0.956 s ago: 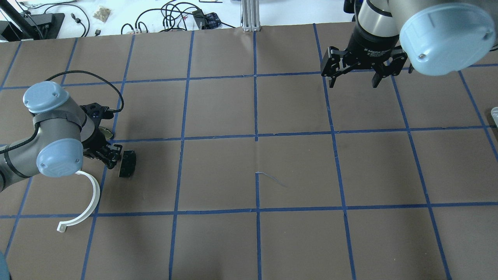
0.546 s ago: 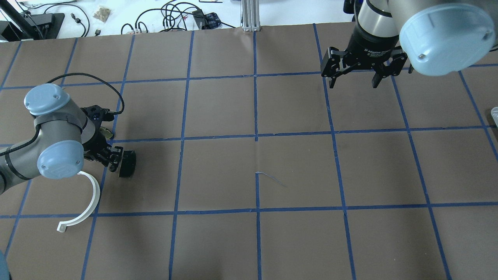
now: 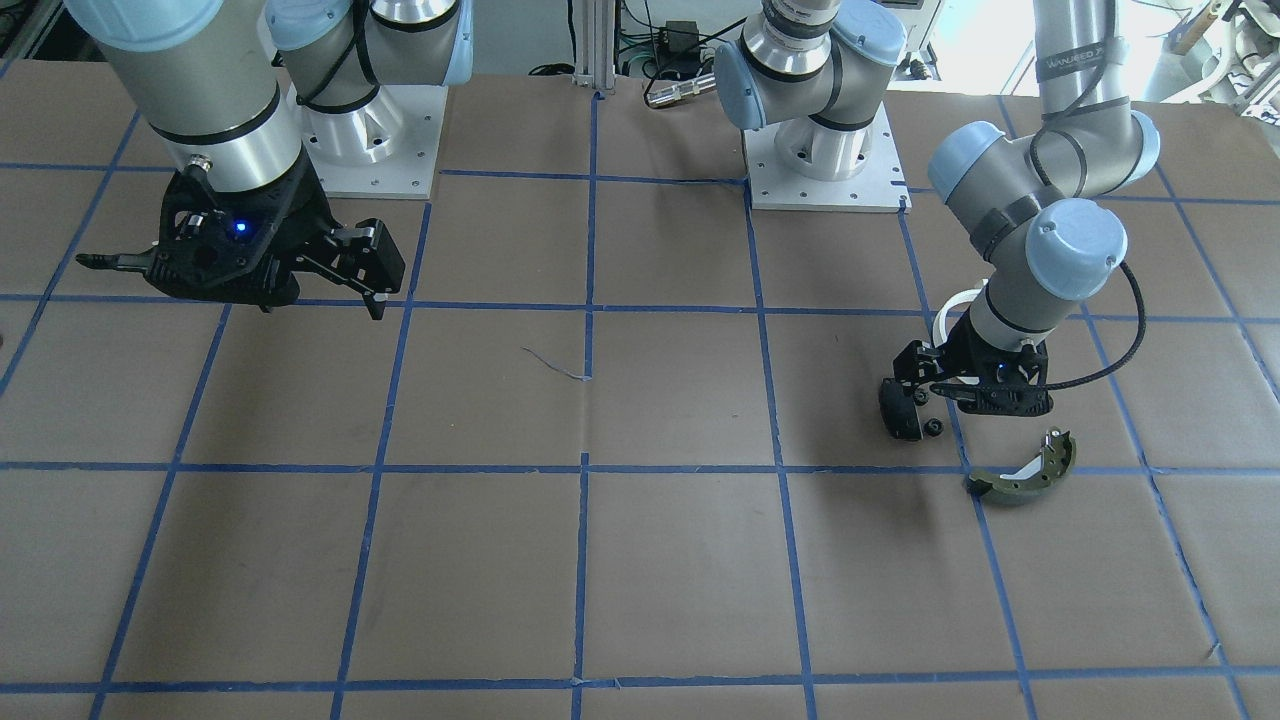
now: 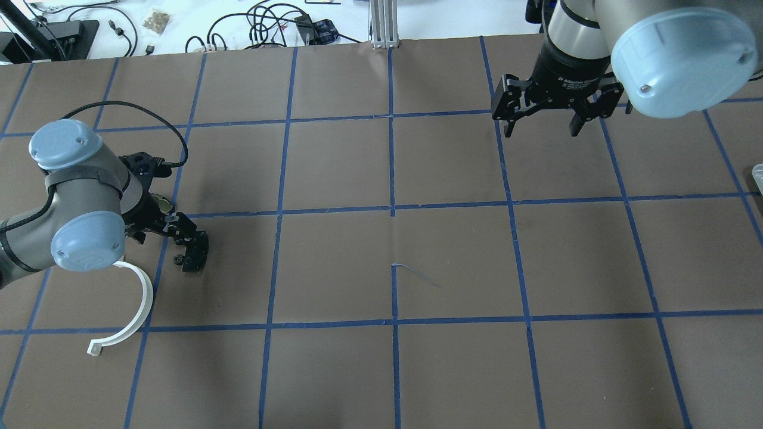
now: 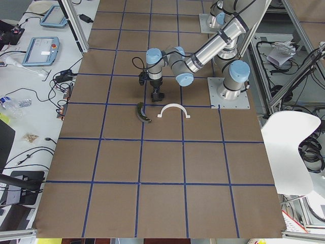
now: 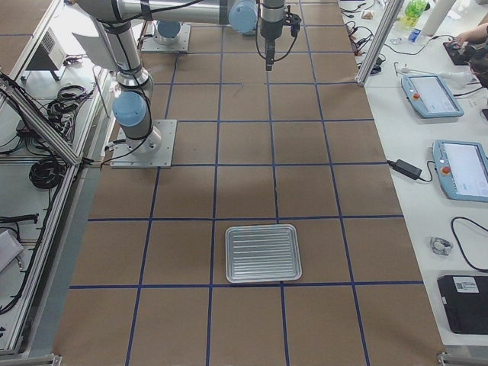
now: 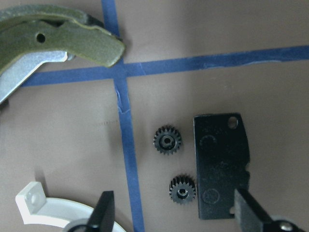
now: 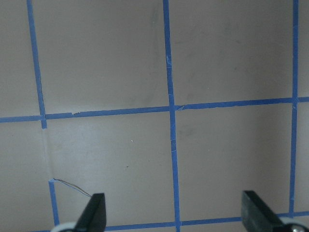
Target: Place bearing gear from tray to pile
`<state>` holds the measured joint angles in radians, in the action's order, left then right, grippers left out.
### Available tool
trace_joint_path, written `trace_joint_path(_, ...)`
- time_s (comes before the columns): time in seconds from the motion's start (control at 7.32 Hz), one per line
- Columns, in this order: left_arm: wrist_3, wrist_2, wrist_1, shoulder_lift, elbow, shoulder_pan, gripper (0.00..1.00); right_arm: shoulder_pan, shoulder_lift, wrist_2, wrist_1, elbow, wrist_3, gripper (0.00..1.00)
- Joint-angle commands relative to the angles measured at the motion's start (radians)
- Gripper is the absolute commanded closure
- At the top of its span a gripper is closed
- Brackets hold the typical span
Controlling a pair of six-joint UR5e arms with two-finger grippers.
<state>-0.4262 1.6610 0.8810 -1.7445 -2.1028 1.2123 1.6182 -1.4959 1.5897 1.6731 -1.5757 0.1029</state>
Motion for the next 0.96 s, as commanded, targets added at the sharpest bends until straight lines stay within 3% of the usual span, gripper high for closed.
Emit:
trace_joint_path(0.0,0.076,-0.006,0.185,0.048,0.128,0.059,0.0,0.0,0.0,-0.001,0.0,0.0,0.0,0.0)
trace_joint_path(0.27,0.289,-0.007,0.487,0.072,0.348,0.217,0.0,-0.001,0.0,-0.001,0.0,0.0,-0.002,0.0)
trace_joint_path(0.41,0.429,-0.053,0.595,0.091,0.439,0.277,0.0,-0.001,-0.001,-0.001,0.0,0.0,-0.002,0.0)
trace_joint_path(0.55,0.492,-0.078,0.643,0.108,0.505,0.341,0.0,-0.001,-0.003,-0.001,0.0,0.002,-0.002,0.0)
trace_joint_path(0.82,0.48,-0.086,0.636,0.155,0.504,0.413,0.0,-0.003,-0.004,-0.001,0.0,0.005,-0.002,0.0)
